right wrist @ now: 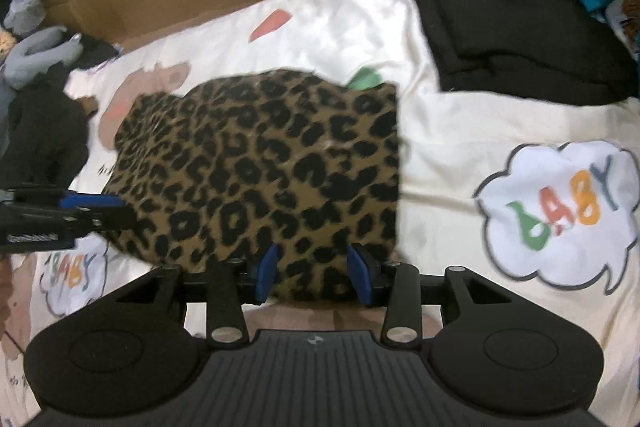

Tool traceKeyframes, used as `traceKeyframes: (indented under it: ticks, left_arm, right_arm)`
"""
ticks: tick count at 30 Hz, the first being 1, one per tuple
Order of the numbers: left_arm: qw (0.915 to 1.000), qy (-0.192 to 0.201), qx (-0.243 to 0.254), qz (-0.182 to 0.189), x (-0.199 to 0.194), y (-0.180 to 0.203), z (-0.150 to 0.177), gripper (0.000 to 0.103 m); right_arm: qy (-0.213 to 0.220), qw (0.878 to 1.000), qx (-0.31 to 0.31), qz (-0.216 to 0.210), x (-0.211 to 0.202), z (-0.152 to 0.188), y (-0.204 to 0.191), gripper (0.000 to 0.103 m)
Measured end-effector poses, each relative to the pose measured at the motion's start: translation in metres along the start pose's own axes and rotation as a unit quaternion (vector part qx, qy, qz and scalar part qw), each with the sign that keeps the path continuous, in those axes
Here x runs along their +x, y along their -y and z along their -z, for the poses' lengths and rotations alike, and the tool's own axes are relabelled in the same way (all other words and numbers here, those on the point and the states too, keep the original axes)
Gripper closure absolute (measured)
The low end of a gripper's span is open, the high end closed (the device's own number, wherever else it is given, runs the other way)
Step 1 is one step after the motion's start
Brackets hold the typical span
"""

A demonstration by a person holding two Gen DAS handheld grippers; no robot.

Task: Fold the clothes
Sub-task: 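Open both grippers and release the folded skirt onto the blanket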

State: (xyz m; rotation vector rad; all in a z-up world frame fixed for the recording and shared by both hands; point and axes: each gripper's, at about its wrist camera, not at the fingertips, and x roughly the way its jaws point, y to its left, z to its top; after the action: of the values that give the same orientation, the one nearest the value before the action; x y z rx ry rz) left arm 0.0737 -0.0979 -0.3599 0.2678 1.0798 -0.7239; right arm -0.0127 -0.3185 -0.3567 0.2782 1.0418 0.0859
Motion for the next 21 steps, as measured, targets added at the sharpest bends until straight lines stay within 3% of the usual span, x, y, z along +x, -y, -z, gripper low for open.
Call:
traceKeyframes:
  ticks: [7,17,21]
  left_arm:
    - [0.9992,-0.012,0.013,-0.035,0.004,-0.01,0.018,0.069]
    - [0.9956,-0.046,-0.007,-0.081,0.019,-0.04,0.031,0.068]
    - [0.9947,-0.053,-0.026,-0.084,0.02,-0.051,0.034,0.067]
  right_arm:
    - [-0.016,1.0,0.003,-0.002,0.012,0.005,0.005,0.059]
    - [-0.018,1.0,0.015,-0.002,0.015,0.005,0.013,0.059]
    - [-0.028,0.999,0.016,0.024,0.015,0.006,0.018,0.059]
